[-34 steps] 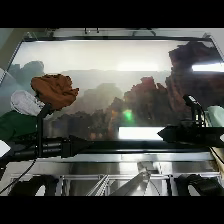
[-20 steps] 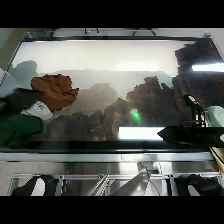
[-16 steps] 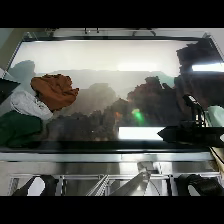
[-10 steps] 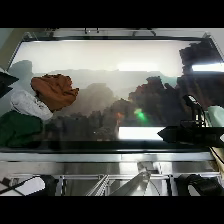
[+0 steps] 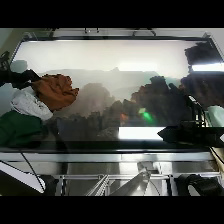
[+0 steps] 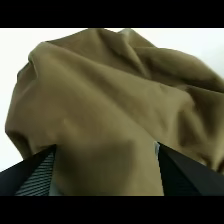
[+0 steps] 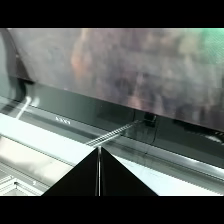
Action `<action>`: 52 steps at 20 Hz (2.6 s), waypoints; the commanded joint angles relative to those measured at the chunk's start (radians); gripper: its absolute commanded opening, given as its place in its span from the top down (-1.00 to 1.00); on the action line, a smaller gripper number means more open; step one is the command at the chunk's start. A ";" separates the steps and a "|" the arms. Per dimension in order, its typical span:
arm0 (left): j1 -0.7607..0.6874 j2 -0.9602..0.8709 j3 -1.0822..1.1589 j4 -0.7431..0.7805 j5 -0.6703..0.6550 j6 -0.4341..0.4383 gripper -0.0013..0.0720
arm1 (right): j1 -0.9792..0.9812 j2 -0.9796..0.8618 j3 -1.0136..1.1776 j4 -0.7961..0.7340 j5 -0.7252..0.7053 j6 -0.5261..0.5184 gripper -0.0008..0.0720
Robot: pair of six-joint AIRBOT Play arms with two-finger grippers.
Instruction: Fold the shirts.
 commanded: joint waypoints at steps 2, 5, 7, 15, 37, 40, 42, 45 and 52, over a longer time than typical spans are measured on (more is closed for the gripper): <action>-0.063 -0.151 0.198 0.082 -0.095 -0.038 0.61 | 0.001 0.000 0.000 0.000 0.000 0.000 0.93; -0.093 -0.139 0.283 -0.010 -0.169 -0.028 0.92 | 0.001 0.000 0.000 0.000 0.000 0.000 0.93; -0.108 -0.069 0.259 -0.198 -0.159 0.045 0.93 | 0.001 0.000 0.000 0.000 0.000 0.000 0.93; -0.351 0.264 0.173 -0.858 -0.356 0.225 0.92 | 0.001 0.000 0.000 0.000 -0.011 0.000 0.93; -0.461 0.233 -0.161 -0.354 -0.481 -0.034 -0.77 | -0.182 -0.179 0.002 0.092 -0.181 -0.086 -0.23; -0.462 0.209 -0.330 -0.387 -0.298 0.065 -0.77 | -0.243 -0.367 0.005 0.313 -0.279 -0.309 -0.23; -0.473 0.144 -0.374 -0.499 -0.251 0.140 -0.76 | -0.246 -0.500 0.032 0.454 -0.305 -0.445 -0.22; -0.514 0.014 -0.374 -0.666 -0.246 0.212 -0.69 | -0.212 -0.708 0.082 0.578 -0.268 -0.554 -0.21; -0.628 -0.153 -0.270 -0.701 -0.295 0.234 -0.04 | -0.090 -0.895 0.113 0.674 -0.211 -0.656 0.18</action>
